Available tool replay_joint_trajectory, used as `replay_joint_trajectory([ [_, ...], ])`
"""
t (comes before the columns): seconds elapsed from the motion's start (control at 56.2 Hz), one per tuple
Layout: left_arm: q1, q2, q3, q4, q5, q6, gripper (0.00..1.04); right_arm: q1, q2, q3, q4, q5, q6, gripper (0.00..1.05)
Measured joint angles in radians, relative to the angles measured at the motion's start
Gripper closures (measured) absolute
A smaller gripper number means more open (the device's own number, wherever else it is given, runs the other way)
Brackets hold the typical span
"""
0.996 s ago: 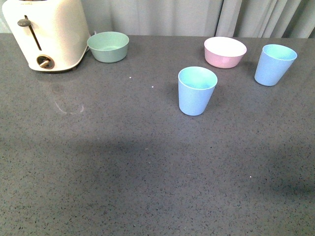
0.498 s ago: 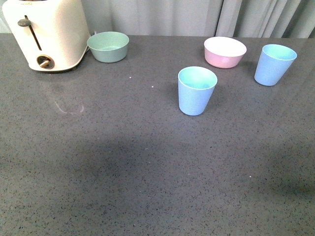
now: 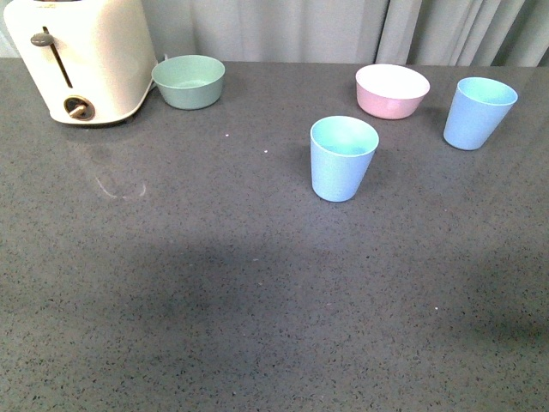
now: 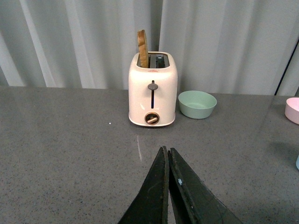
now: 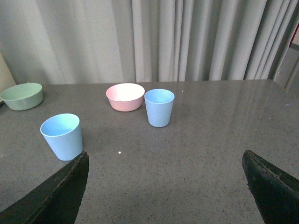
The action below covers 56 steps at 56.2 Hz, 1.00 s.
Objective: Stack blue cups with both arms
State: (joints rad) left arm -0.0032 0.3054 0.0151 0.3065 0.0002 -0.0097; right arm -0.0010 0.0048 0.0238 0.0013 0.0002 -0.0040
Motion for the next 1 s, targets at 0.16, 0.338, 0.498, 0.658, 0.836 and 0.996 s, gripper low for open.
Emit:
replay_joint_trajectory([
  [0.16,0.0,-0.048,0.0,-0.048,0.0,0.0,1.03,0.0,0.0,0.0,0.0,0.0,0.0,0.09],
  [0.338,0.0,-0.093,0.0,-0.093,0.0,0.0,1.03,0.0,0.0,0.0,0.0,0.0,0.0,0.09],
  [0.498,0.0,-0.126,0.0,-0.126,0.0,0.0,1.03,0.0,0.0,0.0,0.0,0.0,0.0,0.09],
  [0.658,0.0,-0.282,0.0,-0.298,0.0,0.001,1.03,0.0,0.0,0.0,0.0,0.0,0.0,0.09],
  [0.836,0.0,-0.299,0.0,-0.304,0.0,0.001,1.03,0.0,0.0,0.0,0.0,0.0,0.0,0.09],
  [0.996,0.0,-0.299,0.0,-0.304,0.0,0.001,1.03,0.0,0.0,0.0,0.0,0.0,0.0,0.09],
])
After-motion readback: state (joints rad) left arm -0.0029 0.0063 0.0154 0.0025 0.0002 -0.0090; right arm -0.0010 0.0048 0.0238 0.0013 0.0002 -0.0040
